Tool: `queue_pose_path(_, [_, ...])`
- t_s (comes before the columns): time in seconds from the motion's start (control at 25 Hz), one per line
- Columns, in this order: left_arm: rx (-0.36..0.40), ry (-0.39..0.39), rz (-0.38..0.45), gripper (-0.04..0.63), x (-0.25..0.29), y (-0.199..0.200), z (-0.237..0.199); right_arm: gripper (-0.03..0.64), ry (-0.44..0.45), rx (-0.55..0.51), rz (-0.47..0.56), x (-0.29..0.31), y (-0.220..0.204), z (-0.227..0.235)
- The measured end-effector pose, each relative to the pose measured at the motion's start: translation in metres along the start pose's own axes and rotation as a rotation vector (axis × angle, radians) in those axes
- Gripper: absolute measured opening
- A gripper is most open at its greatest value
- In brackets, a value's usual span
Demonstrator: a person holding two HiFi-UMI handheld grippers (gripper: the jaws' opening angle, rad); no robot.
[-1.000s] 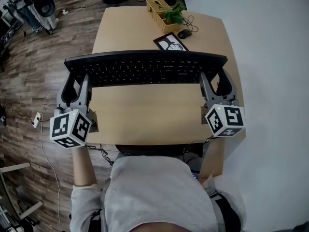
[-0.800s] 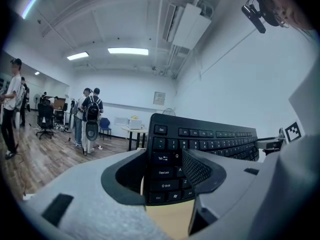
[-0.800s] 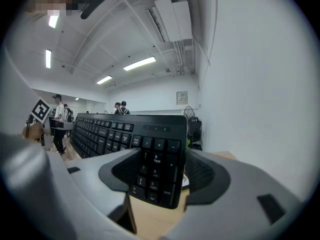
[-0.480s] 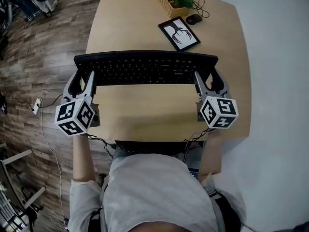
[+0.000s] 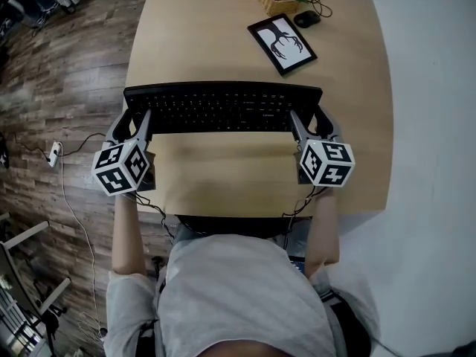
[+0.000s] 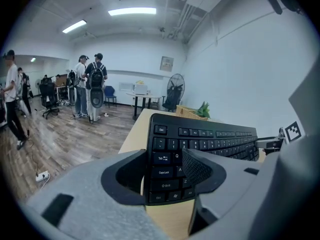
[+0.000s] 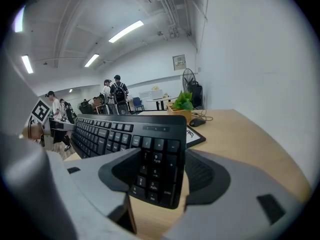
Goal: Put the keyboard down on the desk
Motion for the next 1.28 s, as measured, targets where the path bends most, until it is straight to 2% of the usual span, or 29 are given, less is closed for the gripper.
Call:
queue_pose_path(0.28, [-0.022,0.005,-0.099,0.218,0.035,-0.021,-0.010,0.250,0.014,0.021,-0.091,0.037,-0.023,0.006])
queue_pose_path(0.56, [-0.044,0.012,-0.161,0.218,0.056,-0.037,-0.019,0.250,0.030,0.026,-0.148,0.062,-0.036,0.008])
queue_pose_path(1.28, [-0.091,0.040,-0.233,0.218,0.087,-0.056,-0.034,0.250,0.071,0.037,-0.207,0.096,-0.047,0.008])
Point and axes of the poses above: the fingertips, and each gripper's own axes: x forward along the fingers, z to its right, y out of its top, the point moved 2 cm from there along -x, backward along the fingers, and after that the axes turned 9 degrees about -z, right-handed, at the moved point
